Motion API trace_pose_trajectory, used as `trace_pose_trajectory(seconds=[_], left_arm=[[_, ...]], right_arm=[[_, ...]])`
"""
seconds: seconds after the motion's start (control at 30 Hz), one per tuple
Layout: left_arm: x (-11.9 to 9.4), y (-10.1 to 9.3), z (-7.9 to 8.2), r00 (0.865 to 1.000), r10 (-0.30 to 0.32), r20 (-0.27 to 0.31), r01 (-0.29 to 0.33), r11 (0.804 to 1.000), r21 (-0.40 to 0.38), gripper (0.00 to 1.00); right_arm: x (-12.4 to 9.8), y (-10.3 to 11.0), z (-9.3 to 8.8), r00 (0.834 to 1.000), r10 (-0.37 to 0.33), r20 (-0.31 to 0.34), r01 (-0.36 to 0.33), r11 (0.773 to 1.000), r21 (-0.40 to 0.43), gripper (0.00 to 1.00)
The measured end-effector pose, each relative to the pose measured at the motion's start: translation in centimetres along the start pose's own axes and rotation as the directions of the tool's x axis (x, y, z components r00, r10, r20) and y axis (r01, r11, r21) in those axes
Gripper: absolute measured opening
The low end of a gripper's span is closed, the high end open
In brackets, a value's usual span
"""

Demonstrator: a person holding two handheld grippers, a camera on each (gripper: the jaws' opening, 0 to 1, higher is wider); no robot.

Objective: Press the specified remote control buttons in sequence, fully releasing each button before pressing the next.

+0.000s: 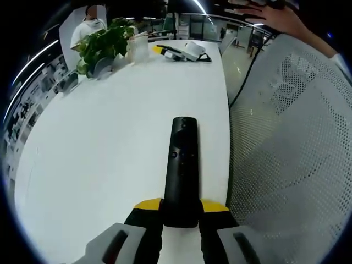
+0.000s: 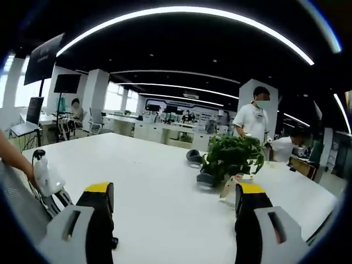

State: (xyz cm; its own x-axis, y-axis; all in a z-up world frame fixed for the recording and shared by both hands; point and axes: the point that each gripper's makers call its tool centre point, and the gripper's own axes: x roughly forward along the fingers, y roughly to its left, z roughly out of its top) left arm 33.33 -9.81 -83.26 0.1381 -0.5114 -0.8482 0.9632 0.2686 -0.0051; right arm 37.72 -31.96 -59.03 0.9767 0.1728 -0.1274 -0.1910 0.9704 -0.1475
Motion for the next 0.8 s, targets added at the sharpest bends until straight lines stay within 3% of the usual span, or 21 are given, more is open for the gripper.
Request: trace_pose_trajectory(seconds=[0.4,0.63,0.8], left_arm=[[0.0,0.0,0.0,0.999,0.000,-0.036,0.001,1.000,0.002,0.24],[-0.1,0.1,-0.1,0.997,0.007,-0.080,-0.007,1.000,-0.009,0.23],[-0.5,0.9,-0.6,0.995,0.000,-0.102,-0.002,1.000,-0.025,0.23]], right_arm=[[-0.4,1.8,-0.6,1.000,0.019,-0.007,-0.018,0.995,0.101,0.94],[-0.3,2.4,-1.0,1.000,0.012,-0.028,-0.011,1.000,0.022,0.88],[-0.6,2.3,-0.3,1.000,0.006,0.009,-0.006,1.000,0.022,0.87]])
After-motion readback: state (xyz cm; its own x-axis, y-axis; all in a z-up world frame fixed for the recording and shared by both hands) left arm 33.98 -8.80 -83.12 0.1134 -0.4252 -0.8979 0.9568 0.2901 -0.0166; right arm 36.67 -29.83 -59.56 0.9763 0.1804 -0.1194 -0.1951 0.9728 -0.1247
